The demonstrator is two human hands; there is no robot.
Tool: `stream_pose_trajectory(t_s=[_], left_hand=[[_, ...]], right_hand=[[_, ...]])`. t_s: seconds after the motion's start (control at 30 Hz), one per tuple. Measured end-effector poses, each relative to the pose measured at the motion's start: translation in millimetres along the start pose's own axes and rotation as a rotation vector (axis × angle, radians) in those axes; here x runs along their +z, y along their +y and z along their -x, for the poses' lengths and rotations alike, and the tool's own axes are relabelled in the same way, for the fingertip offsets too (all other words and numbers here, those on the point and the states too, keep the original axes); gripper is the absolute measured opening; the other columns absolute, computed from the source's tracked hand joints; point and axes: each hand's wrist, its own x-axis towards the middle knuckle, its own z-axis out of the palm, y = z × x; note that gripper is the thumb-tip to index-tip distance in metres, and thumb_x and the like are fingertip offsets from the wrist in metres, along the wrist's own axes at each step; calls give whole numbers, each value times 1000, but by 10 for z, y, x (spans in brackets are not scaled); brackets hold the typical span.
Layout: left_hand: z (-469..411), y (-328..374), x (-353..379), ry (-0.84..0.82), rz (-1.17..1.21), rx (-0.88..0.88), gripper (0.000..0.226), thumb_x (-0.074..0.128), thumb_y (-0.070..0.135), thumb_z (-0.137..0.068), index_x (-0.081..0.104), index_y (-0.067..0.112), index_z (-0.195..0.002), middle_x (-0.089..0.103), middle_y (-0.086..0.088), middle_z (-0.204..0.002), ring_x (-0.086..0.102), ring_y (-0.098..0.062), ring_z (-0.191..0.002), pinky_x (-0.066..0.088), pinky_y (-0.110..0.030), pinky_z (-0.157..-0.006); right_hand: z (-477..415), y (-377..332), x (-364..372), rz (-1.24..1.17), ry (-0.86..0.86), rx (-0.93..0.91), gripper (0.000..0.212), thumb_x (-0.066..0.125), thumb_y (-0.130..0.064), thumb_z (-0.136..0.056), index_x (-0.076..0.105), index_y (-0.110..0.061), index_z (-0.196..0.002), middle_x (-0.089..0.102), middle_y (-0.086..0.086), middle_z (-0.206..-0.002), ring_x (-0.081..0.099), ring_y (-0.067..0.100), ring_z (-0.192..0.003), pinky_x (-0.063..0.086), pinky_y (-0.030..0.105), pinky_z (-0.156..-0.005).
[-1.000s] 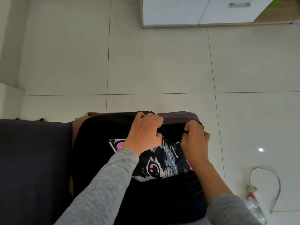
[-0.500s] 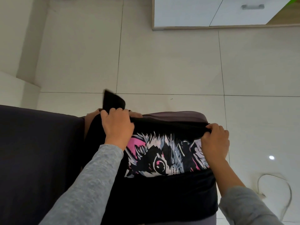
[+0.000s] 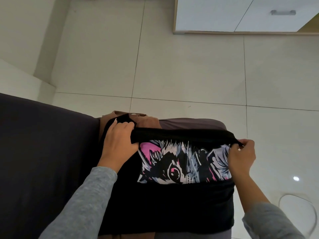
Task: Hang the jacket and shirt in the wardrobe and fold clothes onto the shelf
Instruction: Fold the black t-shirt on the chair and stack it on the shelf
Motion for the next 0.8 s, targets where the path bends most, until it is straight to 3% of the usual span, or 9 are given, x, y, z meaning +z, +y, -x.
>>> stream_pose_trajectory(t_s=[0.07, 0.1, 0.33, 0.4, 0.5, 0.67, 0.73, 0.8], left_hand=[[54, 35, -16, 16, 15, -38, 33, 74, 16, -68, 42, 15, -75, 45, -1, -65, 42, -21, -61, 42, -36, -64], [97, 52, -26, 25, 25, -42, 35, 74, 18, -68, 41, 14, -76, 43, 0, -65, 41, -21, -60, 37, -32, -59], [622, 77, -21, 40, 83, -10, 42, 81, 32, -59, 52, 12, -81, 55, 2, -63, 48, -21, -45, 31, -22, -50], [801, 37, 34, -4, 129, -2, 42, 77, 40, -61, 50, 16, -82, 50, 9, -63, 51, -17, -45, 31, -18, -44], [1050, -39, 126, -76, 191, -3, 39, 78, 35, -64, 46, 21, -81, 45, 14, -63, 48, -9, -44, 29, -13, -42], [1340, -112, 163, -111, 222, -33, 31, 49, 47, -68, 50, 19, -81, 46, 15, -66, 44, -7, -45, 20, -7, -45], [1408, -147, 169, -110, 244, -25, 32, 46, 46, -68, 51, 18, -81, 42, 17, -67, 40, -5, -46, 19, -5, -46], [1441, -172, 163, -118, 257, -20, 34, 44, 47, -67, 52, 18, -83, 41, 19, -69, 38, -3, -49, 19, -4, -46]], right_hand=[[18, 12, -25, -19, 15, -24, 20, 44, 0, -88, 51, 0, -107, 55, 14, -103, 47, 21, -88, 34, 28, -76], [37, 25, -45, -25, 20, -32, 20, 45, -1, -88, 51, 0, -107, 56, 15, -106, 47, 20, -88, 34, 28, -77], [245, 161, -248, -73, 62, -65, 21, 44, 2, -87, 50, -2, -107, 55, 13, -112, 50, 20, -90, 35, 26, -79], [318, 268, -292, -88, 60, -75, 19, 44, 1, -88, 49, -5, -106, 55, 11, -117, 54, 25, -100, 39, 28, -85], [490, 425, -340, -105, 75, -69, 19, 44, 1, -89, 48, -8, -105, 53, 10, -128, 52, 27, -117, 40, 36, -98], [787, 669, -374, -98, 117, -72, 22, 45, 1, -88, 45, -20, -97, 51, 8, -130, 47, 28, -123, 38, 41, -104], [887, 743, -388, -87, 131, -76, 30, 45, 0, -88, 43, -29, -89, 50, 7, -131, 46, 26, -124, 37, 39, -105], [941, 801, -412, -68, 114, -61, 25, 46, 0, -88, 45, -24, -93, 50, 9, -132, 44, 26, -125, 34, 38, -104]])
